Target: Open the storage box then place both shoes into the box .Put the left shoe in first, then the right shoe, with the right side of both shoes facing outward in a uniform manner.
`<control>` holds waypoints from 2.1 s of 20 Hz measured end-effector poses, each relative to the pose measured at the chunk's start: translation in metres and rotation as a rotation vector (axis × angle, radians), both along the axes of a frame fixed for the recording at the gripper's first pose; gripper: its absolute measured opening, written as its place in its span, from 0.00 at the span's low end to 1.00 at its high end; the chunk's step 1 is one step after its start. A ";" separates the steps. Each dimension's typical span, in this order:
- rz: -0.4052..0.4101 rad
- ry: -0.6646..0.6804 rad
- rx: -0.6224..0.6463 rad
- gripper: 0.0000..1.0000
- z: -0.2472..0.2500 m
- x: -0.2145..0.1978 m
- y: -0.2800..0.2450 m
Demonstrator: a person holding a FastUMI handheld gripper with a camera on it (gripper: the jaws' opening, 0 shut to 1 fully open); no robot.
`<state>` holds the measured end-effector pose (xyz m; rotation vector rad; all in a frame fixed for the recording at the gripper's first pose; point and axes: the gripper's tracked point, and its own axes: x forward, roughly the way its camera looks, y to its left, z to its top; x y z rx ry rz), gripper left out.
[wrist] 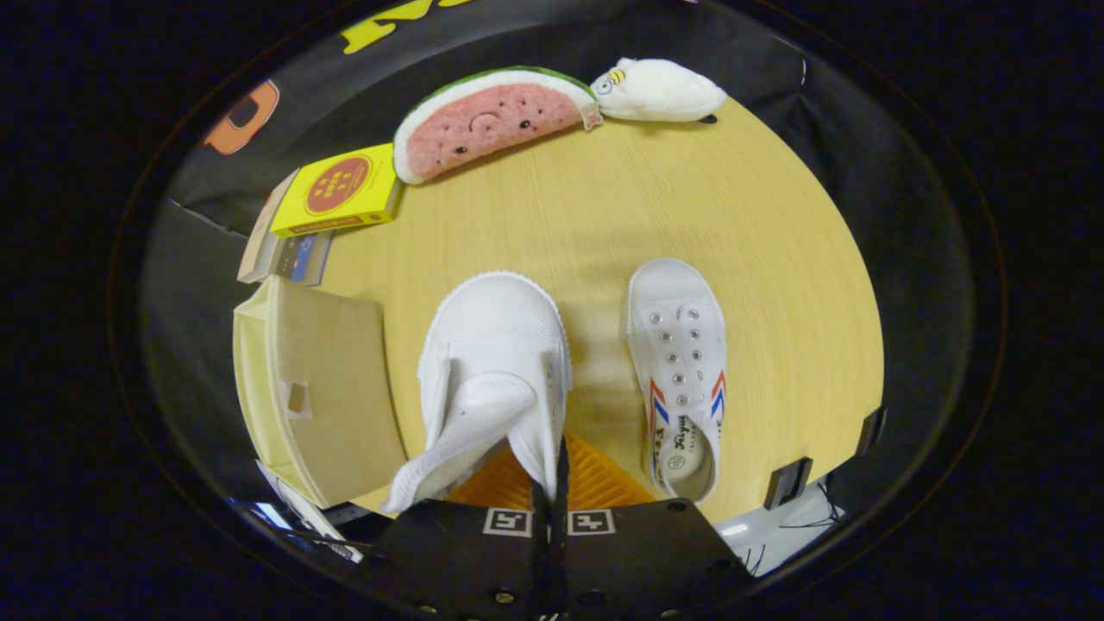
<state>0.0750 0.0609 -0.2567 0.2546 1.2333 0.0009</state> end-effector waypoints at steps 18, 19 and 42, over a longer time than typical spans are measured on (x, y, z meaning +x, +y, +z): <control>0.254 -0.121 0.048 0.00 0.091 0.012 0.264; 0.237 -0.120 0.054 0.00 0.083 0.016 0.276; 0.057 0.003 -0.059 0.02 -0.077 0.045 0.346</control>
